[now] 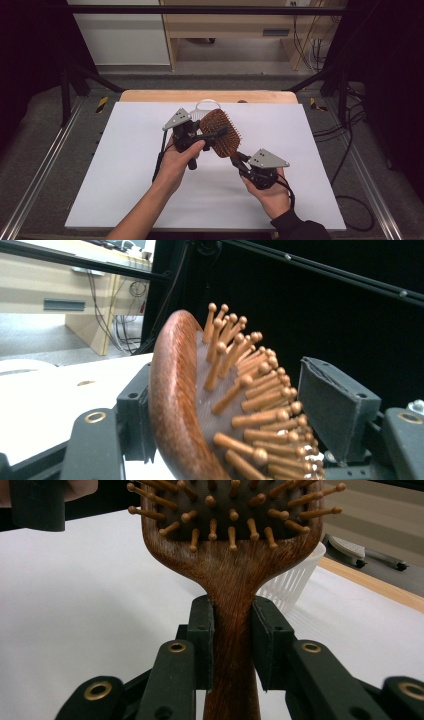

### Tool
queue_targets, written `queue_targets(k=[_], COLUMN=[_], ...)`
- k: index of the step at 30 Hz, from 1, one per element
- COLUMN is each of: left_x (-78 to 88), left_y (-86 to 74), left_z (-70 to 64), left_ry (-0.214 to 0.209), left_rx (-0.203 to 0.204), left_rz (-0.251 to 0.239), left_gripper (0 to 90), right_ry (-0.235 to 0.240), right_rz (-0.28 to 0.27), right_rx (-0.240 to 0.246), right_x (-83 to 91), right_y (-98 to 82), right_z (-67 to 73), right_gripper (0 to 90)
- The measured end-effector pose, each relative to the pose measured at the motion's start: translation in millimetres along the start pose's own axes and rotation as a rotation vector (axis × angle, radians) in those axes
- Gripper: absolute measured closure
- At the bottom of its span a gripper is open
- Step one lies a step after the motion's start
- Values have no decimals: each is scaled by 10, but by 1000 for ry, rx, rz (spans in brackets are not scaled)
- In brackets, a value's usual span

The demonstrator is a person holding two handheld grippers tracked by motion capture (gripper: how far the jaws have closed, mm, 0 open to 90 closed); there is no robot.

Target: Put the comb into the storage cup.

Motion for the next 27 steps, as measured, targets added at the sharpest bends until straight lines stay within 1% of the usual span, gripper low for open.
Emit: queue_targets(k=[4,6,7,9,11,12,14,17,20,21,23,24,26,27], left_x=[-4,-5,-1,0,-3,-6,-19,-39,-58,-64,-69,-70,-74,-77], left_y=[10,14,28,40,44,45,44,50,62,68,76,85,97,106], left_z=[-8,-10,-18,-29,-39,-48,-66,-108,-142,-142,-128,-111,-107,-107], left_ry=[10,13,9,12,9,12,13,24,14,14,9,7,11,16], left_rx=[41,48,64,73,73,71,79,70,59,60,74,94,93,85], left_rz=[6,15,24,28,29,32,38,39,49,55,55,52,56,58], left_gripper=[362,387,409,442,472,472,496,503,513,514,518,520,520,520], right_ry=[4,8,15,22,23,23,26,35,49,59,61,63,67,74], right_rz=[-3,-1,5,7,13,13,22,26,31,31,26,21,16,14], right_rx=[-9,-14,-20,-25,-30,-30,-32,-43,-61,-72,-77,-81,-86,-90], right_x=[-4,-8,-19,-28,-38,-38,-47,-59,-71,-75,-72,-67,-68,-71], right_y=[3,-2,-14,-21,-29,-29,-40,-54,-64,-68,-67,-62,-60,-61], right_z=[0,-2,-5,-8,-8,-8,-15,-24,-33,-36,-43,-47,-56,-61], right_gripper=[730,729,729,728,728,728,728,727,725,724,724,723,720,702])
Point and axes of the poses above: each handheld gripper's, and its own axes: x roughly backward along the jaws, y roughly out of its top, z roughly to its left, the point moved 2 cm from there along -x, roughly forward along the jaws
